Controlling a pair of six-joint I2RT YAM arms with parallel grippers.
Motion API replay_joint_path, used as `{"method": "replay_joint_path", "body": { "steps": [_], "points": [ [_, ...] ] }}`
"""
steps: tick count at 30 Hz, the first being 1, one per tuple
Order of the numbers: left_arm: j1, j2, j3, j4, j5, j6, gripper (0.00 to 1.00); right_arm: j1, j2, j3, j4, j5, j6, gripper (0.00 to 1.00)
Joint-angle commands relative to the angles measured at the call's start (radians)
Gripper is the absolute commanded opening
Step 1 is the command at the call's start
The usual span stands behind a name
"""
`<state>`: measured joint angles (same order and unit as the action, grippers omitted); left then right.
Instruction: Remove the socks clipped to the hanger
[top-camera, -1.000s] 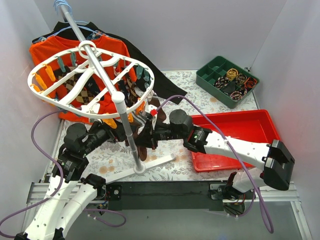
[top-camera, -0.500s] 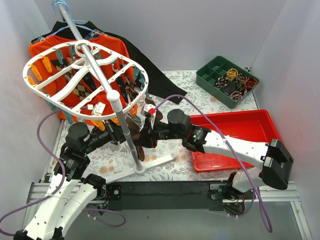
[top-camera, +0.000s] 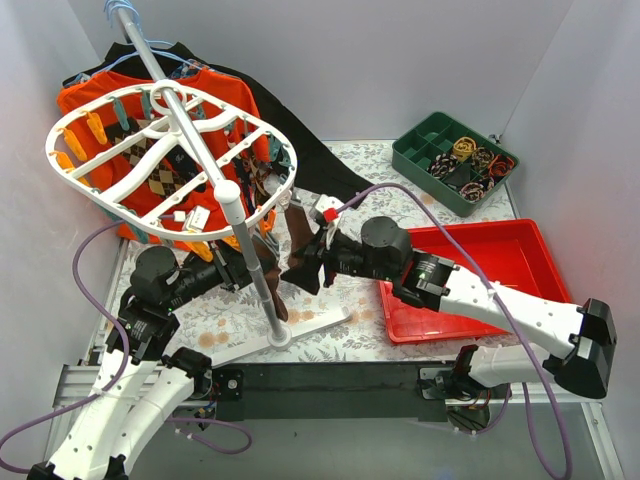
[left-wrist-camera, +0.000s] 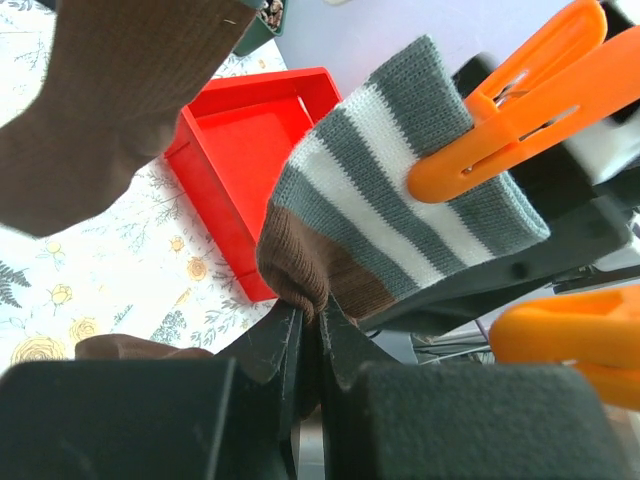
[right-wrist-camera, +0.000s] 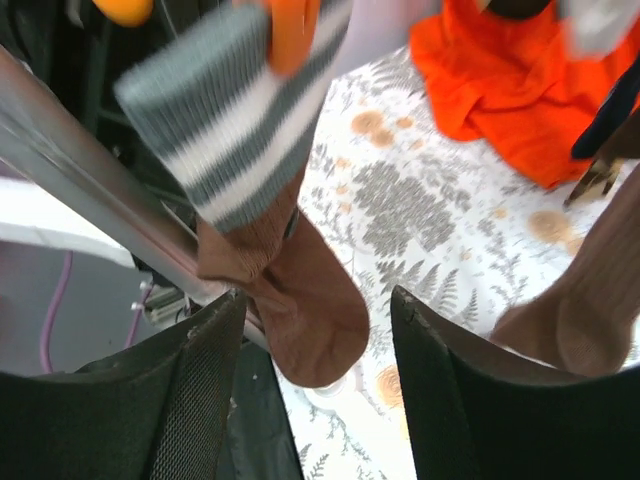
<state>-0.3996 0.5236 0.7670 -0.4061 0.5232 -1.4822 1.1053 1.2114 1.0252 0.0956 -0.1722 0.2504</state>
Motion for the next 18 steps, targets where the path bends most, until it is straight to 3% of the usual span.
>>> {"method": "replay_joint_path", "body": {
  "steps": [1,6,18],
  "points": [
    [-0.004,-0.002,0.032,-0.027,0.014,-0.003,0.0,-0.002,-0.047,0.127,-0.046,0.079,-0.04,0.68],
    [-0.005,0.001,0.031,-0.03,0.009,-0.004,0.0,-0.001,-0.032,0.216,-0.059,0.1,-0.062,0.75],
    [-0.004,0.013,0.032,-0.03,0.02,-0.012,0.0,0.016,0.094,0.4,-0.089,0.169,-0.076,0.75]
  ]
}}
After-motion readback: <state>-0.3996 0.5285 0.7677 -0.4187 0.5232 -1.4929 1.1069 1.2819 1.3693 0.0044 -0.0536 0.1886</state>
